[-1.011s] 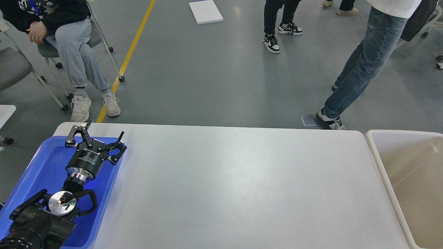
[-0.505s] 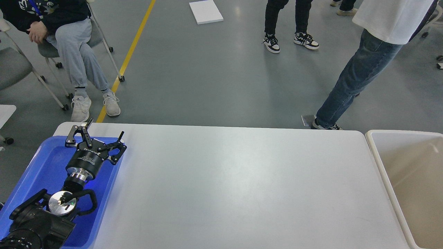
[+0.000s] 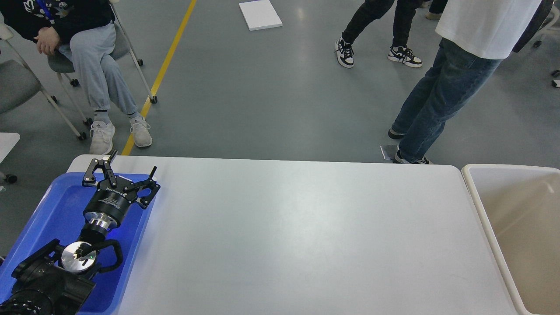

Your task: Tidy desktop

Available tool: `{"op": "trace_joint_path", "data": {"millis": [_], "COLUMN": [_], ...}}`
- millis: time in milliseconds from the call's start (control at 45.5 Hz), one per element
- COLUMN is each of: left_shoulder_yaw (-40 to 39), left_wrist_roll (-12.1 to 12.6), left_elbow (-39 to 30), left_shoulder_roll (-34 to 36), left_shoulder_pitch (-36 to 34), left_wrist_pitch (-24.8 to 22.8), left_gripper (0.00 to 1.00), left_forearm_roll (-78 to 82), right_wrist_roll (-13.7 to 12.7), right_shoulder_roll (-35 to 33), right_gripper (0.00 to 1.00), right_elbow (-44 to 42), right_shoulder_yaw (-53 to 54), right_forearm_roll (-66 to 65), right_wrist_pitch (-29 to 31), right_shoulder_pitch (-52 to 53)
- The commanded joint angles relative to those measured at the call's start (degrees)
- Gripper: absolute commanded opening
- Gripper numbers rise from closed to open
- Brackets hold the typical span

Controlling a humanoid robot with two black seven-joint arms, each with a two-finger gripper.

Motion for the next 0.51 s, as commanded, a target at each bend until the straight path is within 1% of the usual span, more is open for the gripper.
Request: {"op": "trace_joint_path", "data": {"millis": [0, 154, 286, 374, 484], "left_shoulder_yaw": [-0.06, 0.03, 0.03, 0.03, 0.03], "left_wrist_roll": [-0.01, -0.01, -0.01, -0.01, -0.10], "left_elbow": [0.07, 0.07, -0.02, 0.07, 0.07], "left_shoulder_roll": [0.00, 0.00, 0.00, 0.00, 0.00], "left_shoulder_pitch": [0.04, 0.04, 0.04, 0.04, 0.04], "left_wrist_pitch": [0.00, 0.00, 0.00, 0.00, 0.00], "left_gripper": [1.00, 1.00, 1.00, 1.00, 1.00], "left_forearm_roll": [0.01, 0.01, 0.01, 0.01, 0.01], "right_wrist_roll": [0.01, 0.01, -0.17, -0.43, -0.08], "right_shoulder_roll": [-3.42, -1.13, 3.52, 3.88, 4.32], "right_gripper": [1.00, 1.00, 1.00, 1.00, 1.00], "right_elbow": [10.75, 10.14, 11.01, 11.10, 10.31], "right_shoulder_yaw": [0.58, -0.56, -0.91, -0.74, 3.47], "right_forearm_roll": [-0.49, -0.49, -1.02, -1.11, -0.06], "right_wrist_pitch": [-3.03, -3.03, -2.68, -2.07, -2.68], "right_shoulder_pitch": [0.65, 2.94, 3.12, 3.12, 4.00]}}
